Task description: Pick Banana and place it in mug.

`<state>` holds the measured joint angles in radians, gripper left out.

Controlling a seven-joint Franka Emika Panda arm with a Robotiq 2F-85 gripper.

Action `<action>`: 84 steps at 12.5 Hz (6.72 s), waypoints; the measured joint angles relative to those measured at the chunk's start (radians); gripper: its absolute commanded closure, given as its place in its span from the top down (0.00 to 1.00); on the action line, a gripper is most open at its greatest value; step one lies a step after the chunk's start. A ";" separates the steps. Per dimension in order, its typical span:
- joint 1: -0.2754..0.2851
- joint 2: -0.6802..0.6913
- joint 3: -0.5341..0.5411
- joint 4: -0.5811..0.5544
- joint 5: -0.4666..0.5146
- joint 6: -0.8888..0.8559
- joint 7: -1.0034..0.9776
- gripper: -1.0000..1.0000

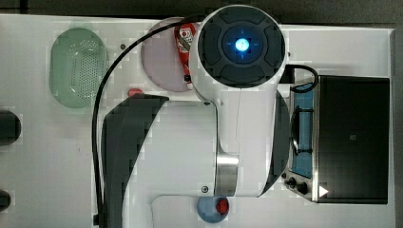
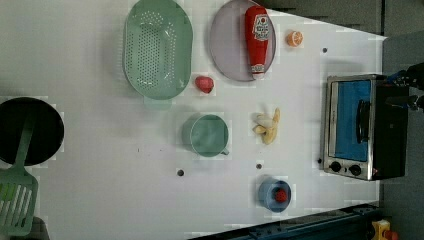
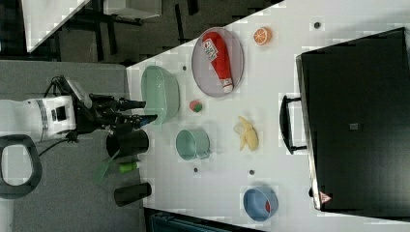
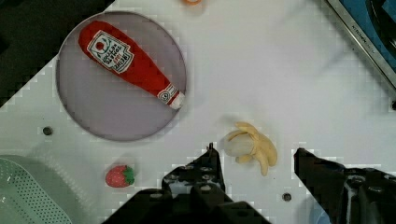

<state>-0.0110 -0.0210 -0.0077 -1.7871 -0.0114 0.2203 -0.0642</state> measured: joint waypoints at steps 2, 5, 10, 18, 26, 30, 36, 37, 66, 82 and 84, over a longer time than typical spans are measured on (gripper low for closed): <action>-0.003 -0.157 -0.014 -0.193 -0.022 -0.010 0.009 0.90; -0.005 -0.334 -0.030 -0.311 0.001 -0.027 0.013 1.00; -0.012 -0.226 -0.025 -0.293 -0.036 0.095 -0.138 1.00; -0.005 0.130 -0.002 -0.402 -0.019 0.296 -0.692 1.00; -0.010 0.383 -0.011 -0.492 -0.034 0.691 -1.022 1.00; -0.002 0.430 -0.019 -0.562 -0.035 0.788 -1.070 0.85; -0.005 0.417 -0.003 -0.584 0.007 0.832 -1.083 0.22; -0.011 0.407 -0.003 -0.590 0.001 0.830 -1.083 0.22; 0.055 0.009 0.447 -0.449 0.050 0.485 -0.066 0.22; 0.025 0.016 0.356 -0.529 0.049 0.551 -0.005 1.00; 0.023 -0.092 0.283 -0.490 0.063 0.410 -0.005 1.00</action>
<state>0.0123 -0.1126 0.2756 -2.2773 0.0513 0.6299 -0.0688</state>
